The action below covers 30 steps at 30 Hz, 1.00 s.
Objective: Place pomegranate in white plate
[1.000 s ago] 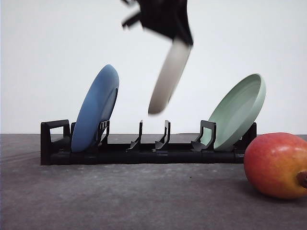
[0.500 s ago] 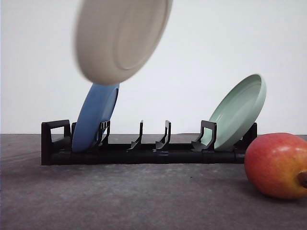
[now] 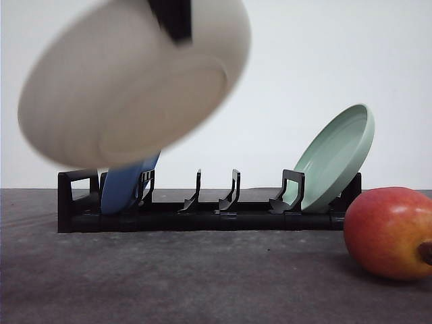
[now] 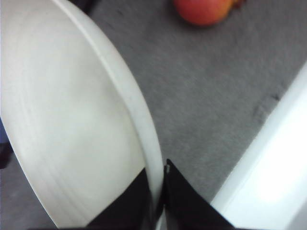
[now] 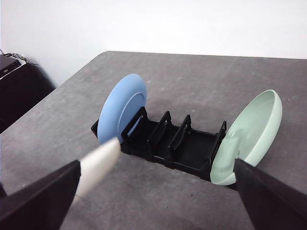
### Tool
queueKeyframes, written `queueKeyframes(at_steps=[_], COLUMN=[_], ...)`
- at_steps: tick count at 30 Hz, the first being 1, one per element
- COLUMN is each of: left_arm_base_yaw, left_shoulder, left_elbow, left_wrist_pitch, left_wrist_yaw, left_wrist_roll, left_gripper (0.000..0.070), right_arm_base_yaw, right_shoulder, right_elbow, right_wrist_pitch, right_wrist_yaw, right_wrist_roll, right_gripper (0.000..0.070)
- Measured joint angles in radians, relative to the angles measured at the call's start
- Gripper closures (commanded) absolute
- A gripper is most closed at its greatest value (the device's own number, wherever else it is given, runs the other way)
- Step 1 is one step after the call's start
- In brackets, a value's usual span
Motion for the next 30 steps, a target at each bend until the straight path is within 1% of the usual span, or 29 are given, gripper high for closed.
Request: queueKeyframes(at_steps=[4,16,22,27,28,29,30], left_arm_base_yaw=[-0.020,-0.052,-0.058,-0.061,-0.061,-0.061,-0.061], left_shoulder=[0.070,0.349,0.426,0.437,0.437,0.437,0.437], left_elbow=[-0.068,-0.077,-0.077,-0.077,-0.077,-0.077,-0.077], left_wrist_pitch=[0.072,0.096,0.097,0.108,0.110,0.110,0.110], left_wrist_yaw=[-0.008,-0.036,-0.048,-0.051,-0.051,-0.051,-0.051], left_wrist_roll=[-0.009,-0.012,-0.011,-0.012,-0.012,-0.012,-0.012], left_gripper=[0.0700,0.0700,0.0700,0.0700,0.0694,0.0663,0.0603], right_arm_base_yaw=[0.000,0.000,0.000,0.000,0.000,0.000,0.000], right_shoulder=[0.000,0.000,0.000,0.000,0.000,0.000,0.000], right_elbow=[0.000,0.000,0.000,0.000,0.000,0.000,0.000], right_wrist_pitch=[0.000,0.000,0.000,-0.003,-0.007,-0.009,-0.010], right_wrist_yaw=[0.000,0.000,0.000,0.000,0.000,0.000,0.000], right_wrist_roll=[0.010,0.014,0.014,0.014,0.014,0.014,0.014], right_gripper=[0.0050,0.0050,0.0050,0.0050,0.0050,0.0050,0.0050])
